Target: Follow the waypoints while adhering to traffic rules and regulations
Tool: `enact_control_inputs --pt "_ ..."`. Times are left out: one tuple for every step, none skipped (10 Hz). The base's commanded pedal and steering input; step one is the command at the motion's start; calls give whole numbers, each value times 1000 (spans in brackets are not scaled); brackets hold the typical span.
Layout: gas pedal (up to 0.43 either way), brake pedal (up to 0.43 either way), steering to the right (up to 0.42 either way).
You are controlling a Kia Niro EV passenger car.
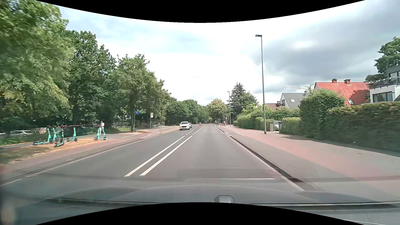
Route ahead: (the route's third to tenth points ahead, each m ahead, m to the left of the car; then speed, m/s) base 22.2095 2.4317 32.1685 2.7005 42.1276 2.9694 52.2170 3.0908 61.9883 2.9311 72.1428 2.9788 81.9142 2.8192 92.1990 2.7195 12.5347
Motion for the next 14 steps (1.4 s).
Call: enact_control_inputs --pt "169 18 0" --pt "157 18 0" --pt "157 18 -1" --pt "157 18 -1" --pt "157 18 -1" --pt "157 18 -2" --pt "157 18 -3" --pt "157 18 -3" --pt "157 18 -3" --pt "157 18 -4" --pt "157 18 -3" --pt "157 18 -3" --pt "157 18 -3" --pt "157 18 -4"
